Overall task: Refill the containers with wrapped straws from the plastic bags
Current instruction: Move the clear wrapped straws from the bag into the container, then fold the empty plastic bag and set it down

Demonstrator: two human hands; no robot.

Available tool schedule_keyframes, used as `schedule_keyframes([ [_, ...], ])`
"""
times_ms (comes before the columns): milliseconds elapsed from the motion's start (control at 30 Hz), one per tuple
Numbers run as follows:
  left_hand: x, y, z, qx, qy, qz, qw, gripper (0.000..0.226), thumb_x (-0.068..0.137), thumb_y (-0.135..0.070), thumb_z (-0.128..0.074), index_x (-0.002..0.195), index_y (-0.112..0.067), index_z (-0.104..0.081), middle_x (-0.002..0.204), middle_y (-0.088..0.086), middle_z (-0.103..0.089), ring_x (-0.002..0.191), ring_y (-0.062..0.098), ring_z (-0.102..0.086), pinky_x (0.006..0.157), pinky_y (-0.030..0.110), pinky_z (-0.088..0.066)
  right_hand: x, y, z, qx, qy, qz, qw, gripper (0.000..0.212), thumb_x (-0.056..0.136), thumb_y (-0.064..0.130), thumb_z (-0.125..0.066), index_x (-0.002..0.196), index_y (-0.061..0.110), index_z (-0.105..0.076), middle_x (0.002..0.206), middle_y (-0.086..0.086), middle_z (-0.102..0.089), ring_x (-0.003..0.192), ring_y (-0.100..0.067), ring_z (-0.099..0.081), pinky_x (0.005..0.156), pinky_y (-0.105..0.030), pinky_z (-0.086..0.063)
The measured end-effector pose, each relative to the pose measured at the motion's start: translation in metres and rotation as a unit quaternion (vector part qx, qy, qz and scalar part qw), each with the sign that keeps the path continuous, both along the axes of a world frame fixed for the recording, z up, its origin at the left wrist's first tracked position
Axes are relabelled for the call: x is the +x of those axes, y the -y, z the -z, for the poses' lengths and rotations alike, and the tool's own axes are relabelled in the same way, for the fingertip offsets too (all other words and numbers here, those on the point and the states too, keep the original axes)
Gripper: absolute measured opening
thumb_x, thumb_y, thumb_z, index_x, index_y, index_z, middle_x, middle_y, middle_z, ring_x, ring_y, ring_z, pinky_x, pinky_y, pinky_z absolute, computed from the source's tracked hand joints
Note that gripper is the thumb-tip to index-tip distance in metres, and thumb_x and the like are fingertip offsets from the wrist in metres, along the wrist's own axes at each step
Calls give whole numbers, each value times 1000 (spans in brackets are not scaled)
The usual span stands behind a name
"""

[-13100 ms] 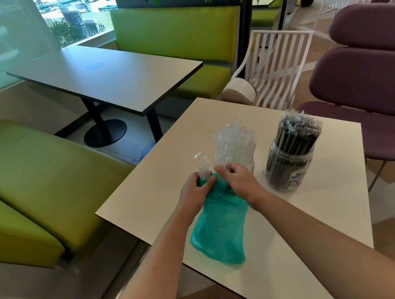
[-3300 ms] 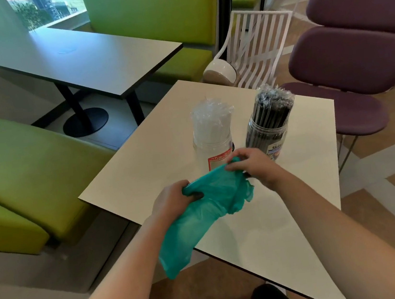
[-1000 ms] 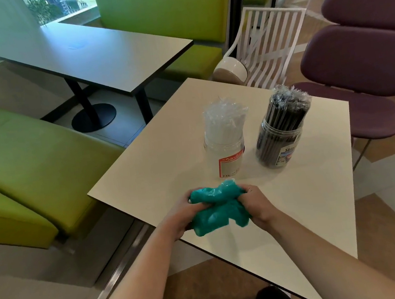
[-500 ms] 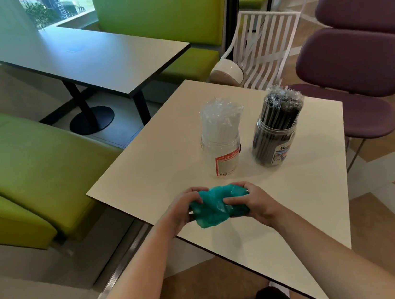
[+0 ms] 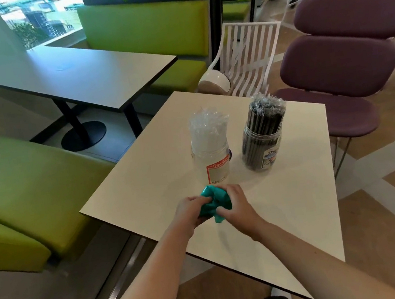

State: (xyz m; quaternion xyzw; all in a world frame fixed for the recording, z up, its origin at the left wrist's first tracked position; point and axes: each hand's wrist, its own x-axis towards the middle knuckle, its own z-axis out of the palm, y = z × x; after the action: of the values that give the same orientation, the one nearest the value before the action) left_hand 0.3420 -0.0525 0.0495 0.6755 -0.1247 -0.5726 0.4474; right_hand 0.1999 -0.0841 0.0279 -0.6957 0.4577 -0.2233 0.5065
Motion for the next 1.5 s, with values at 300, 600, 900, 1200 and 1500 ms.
schedule_keyframes([
  [300, -32, 16, -11, -11, -109, 76, 991, 29, 93, -25, -65, 116, -8, -64, 118, 16, -66, 110, 28, -64, 87, 38, -57, -44, 22, 1, 22, -72, 10, 997, 36, 95, 8, -49, 130, 14, -57, 129, -5, -50, 111, -14, -50, 92, -23, -43],
  [600, -130, 45, -5, -32, -118, 157, 980, 63, 70, -41, -83, 123, -12, -62, 123, 11, -65, 108, 34, -67, 93, 42, -55, -149, 49, -23, 21, -64, 157, 985, 24, 84, 7, -59, 102, 23, -61, 96, 0, -64, 86, -15, -61, 75, -30, -56],
  [900, -259, 84, -10, -34, -87, 78, 993, 39, 81, -24, -79, 111, -3, -66, 114, 16, -66, 89, 27, -73, 68, 32, -60, -266, 77, -41, 31, -59, 93, 993, 43, 81, 27, -75, 120, 16, -59, 111, 0, -59, 104, -16, -58, 85, -27, -52],
  [1200, -328, 120, -11, -45, -102, -53, 992, 19, 88, -6, -69, 105, -2, -61, 99, 14, -66, 82, 28, -69, 60, 32, -61, -332, 119, -49, -19, -57, 60, 996, 48, 77, 18, -80, 122, 16, -61, 107, 3, -59, 94, -8, -55, 65, -3, -40],
  [1500, -341, 188, -1, -57, -88, -110, 988, 8, 90, 1, -63, 91, -4, -58, 100, 15, -61, 87, 30, -65, 59, 34, -61, -338, 197, -37, -59, -47, 63, 995, 19, 82, 11, -74, 94, 18, -62, 95, 0, -60, 75, -2, -51, 52, -3, -39],
])
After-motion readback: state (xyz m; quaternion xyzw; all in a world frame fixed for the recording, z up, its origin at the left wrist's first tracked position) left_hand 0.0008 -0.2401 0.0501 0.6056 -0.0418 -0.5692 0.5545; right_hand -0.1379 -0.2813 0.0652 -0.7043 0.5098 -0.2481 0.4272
